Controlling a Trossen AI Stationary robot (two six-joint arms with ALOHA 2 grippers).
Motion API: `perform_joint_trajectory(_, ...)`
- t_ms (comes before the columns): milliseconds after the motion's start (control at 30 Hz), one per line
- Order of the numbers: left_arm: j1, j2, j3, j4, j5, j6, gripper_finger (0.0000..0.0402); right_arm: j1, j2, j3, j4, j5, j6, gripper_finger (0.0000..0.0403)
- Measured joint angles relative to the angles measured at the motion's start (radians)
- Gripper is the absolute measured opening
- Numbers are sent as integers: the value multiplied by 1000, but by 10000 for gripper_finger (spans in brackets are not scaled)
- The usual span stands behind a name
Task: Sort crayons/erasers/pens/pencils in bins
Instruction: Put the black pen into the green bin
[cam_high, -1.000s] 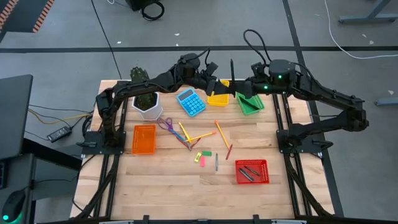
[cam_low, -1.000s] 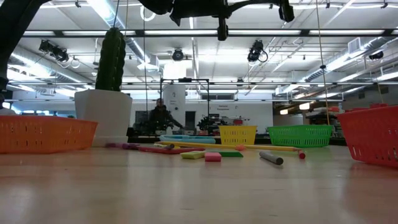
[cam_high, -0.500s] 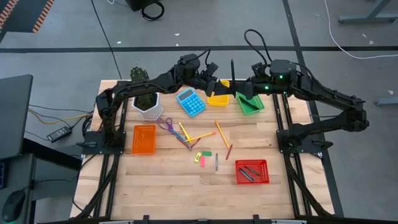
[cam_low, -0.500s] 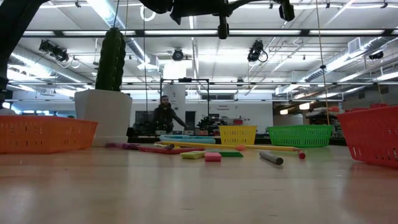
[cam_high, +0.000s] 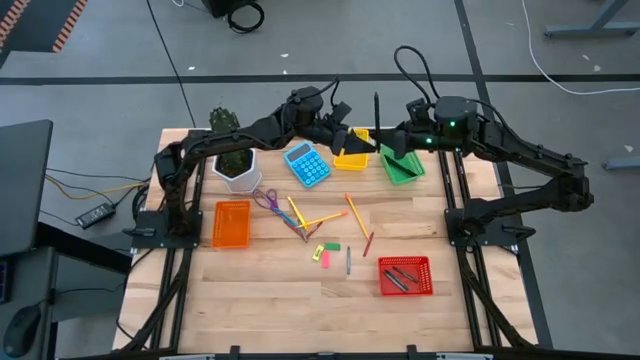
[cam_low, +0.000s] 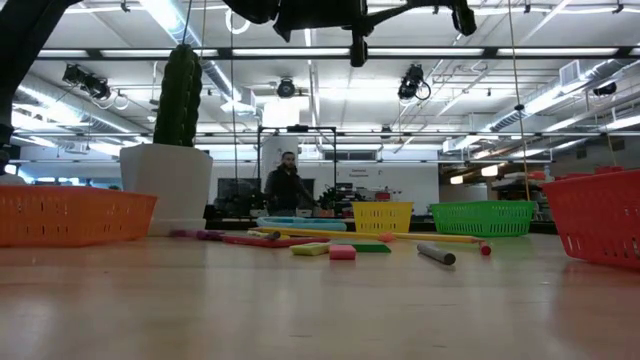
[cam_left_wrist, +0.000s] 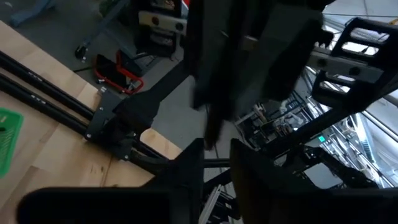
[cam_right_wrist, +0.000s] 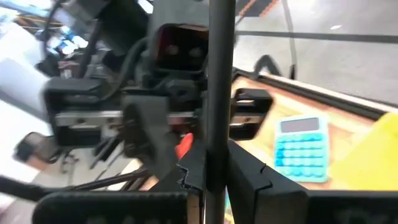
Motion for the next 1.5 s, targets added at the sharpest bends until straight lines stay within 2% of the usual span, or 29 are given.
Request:
perform_joint_trajectory(100,14,0,0,1,13,17,119,0,0,0,-17,12,-9,46)
perform_joint_trajectory(200,33,0,0,0,100,36,136,0,0,0,-79,12,-12,46)
perform_joint_trajectory(300,49,0,0,1,195,20,140,0,0,0,-182,42,-16,46)
perform_joint_trajectory(400,53,-16,-2,-2,221,31,130,0,0,0,-298,115,-16,46)
perform_joint_trajectory(533,42,-62,0,9,199,71,101,-33,0,0,-459,172,-22,54)
perform_joint_trajectory(733,1,-128,0,-27,95,165,68,-138,56,-1,-658,158,-154,47)
perform_joint_trajectory(867,-23,-160,0,-27,35,224,62,-212,135,-29,-658,56,-298,49)
perform_joint_trajectory(1000,-39,-193,0,-28,23,282,63,-277,238,-76,-658,-3,-423,49)
perform_joint_trajectory(1233,-50,-251,0,-35,23,293,57,-367,394,-147,-655,-7,-583,49)
perform_joint_trajectory(1500,-63,-282,0,-39,23,282,53,-448,474,-156,-612,25,-660,49)
